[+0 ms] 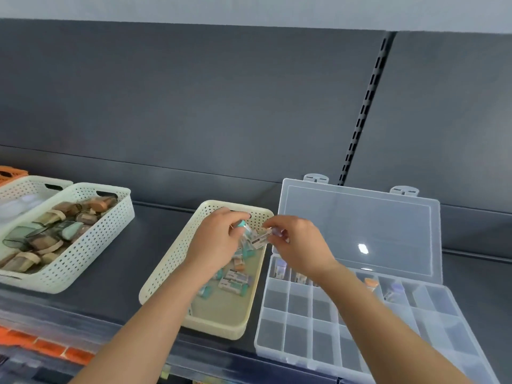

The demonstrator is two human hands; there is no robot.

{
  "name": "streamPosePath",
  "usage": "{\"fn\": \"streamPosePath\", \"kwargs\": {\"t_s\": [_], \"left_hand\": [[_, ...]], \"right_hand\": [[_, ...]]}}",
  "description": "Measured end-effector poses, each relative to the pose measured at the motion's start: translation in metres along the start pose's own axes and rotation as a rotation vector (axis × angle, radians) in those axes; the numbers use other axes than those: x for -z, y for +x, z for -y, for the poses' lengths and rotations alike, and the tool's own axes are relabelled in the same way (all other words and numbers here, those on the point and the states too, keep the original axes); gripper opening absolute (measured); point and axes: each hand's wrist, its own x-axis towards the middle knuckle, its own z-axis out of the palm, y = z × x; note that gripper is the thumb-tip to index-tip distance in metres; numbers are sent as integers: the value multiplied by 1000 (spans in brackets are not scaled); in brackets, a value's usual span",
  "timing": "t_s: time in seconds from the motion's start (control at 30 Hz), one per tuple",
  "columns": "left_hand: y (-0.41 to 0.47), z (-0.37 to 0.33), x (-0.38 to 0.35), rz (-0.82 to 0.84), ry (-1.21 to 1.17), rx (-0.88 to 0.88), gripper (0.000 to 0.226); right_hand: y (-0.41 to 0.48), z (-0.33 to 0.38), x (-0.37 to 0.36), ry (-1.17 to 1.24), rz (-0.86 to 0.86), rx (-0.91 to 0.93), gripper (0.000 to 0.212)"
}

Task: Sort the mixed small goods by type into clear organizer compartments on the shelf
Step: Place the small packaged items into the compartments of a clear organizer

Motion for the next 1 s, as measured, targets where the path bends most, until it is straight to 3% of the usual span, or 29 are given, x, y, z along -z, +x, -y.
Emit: {"fn": "streamPosePath", "kwargs": {"t_s": [0.1,0.2,0.43,0.77,1.0], "left_hand": [[3,-33,-14,-1,-43,-71,22],[5,-69,-34,21,-97,-148,14],[0,-148,-95,170,-143,-317,17],[-16,-214,-177,324,9,-473,18],[-24,-214,-208,356,178,-505,18]], "right_hand": [[-21,-20,31,78,-93,-88,27],[-45,-44,61,119,-211,-151,18],[-103,-107,120,-13,-372,-188,14],[-154,-180,146,-265,-356,-263,9],[-162,-206,137,-287,-185,-303,12]]}}
